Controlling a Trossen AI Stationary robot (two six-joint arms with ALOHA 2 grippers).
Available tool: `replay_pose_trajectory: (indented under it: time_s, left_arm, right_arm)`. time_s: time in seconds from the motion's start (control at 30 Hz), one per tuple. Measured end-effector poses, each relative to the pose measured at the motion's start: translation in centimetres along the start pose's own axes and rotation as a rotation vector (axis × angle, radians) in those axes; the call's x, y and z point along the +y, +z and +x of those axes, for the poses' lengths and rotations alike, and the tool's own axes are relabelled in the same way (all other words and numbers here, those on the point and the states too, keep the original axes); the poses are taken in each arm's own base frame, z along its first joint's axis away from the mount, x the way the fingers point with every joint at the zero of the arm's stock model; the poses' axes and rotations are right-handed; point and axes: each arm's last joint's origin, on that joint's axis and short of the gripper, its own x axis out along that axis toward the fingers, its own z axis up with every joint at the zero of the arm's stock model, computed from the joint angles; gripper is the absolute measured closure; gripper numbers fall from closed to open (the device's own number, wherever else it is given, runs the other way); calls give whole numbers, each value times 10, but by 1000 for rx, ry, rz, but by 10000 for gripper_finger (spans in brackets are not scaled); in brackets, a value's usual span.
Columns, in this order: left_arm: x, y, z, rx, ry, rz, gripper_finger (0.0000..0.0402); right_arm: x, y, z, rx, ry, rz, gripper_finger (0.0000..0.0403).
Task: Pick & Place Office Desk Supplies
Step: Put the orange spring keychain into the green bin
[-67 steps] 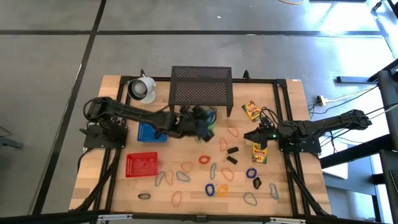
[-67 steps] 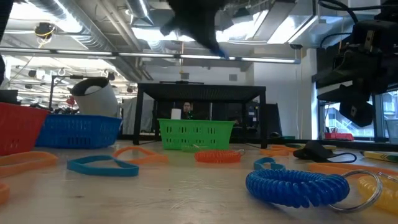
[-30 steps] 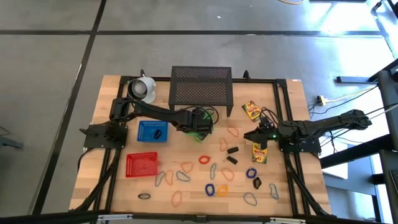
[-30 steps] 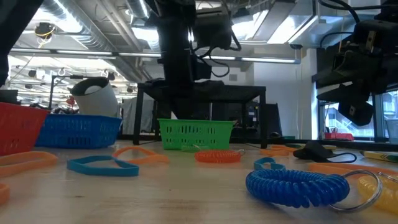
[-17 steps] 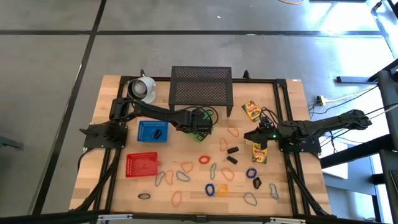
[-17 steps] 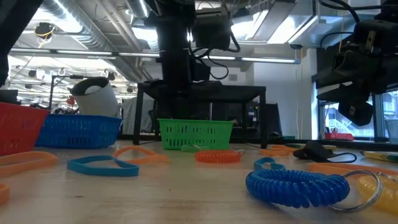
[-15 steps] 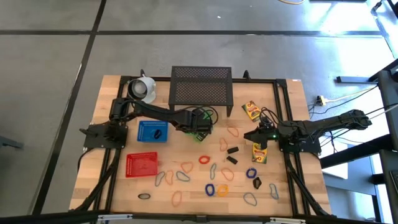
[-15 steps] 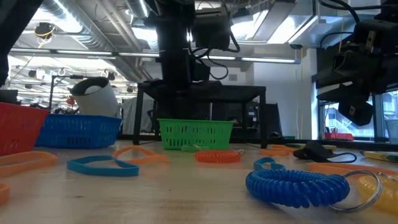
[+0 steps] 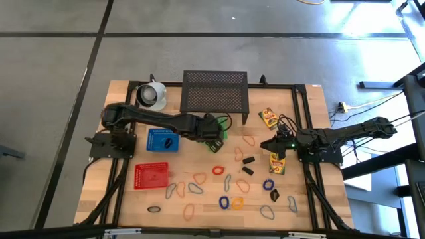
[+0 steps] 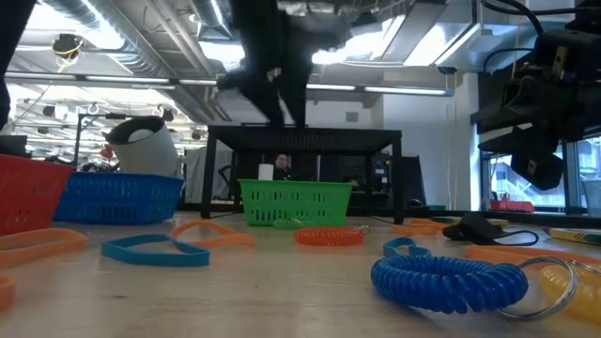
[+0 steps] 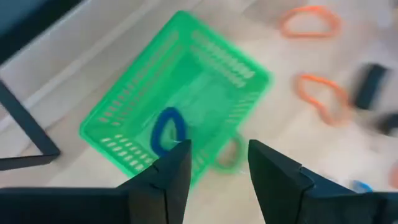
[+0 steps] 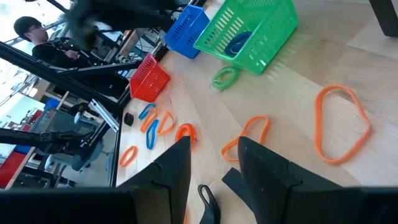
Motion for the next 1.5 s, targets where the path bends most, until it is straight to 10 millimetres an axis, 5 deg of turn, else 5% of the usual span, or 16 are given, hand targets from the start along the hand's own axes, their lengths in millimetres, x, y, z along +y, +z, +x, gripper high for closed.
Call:
replay_pose_trajectory:
  time_s: [0.23,0.57,0.83,1.23,1.5]
  left_arm:
    - [-29,-33,-34,-25,-127,108,249]
    - [-80,-93,-25,-70,-229,128,248]
    - [-115,-117,15,-93,-322,131,248]
    - [-109,-129,85,-47,-143,508,248]
    - [-105,-123,93,-6,-150,505,249]
  right_arm:
    - [0,0,0,0,0,0,266]
    - [0,0,0,-2,-2,0,266]
    - [0,0,0,-2,-1,0,266]
    - [0,0,0,-2,-2,0,266]
    - [0,0,0,-2,-2,0,266]
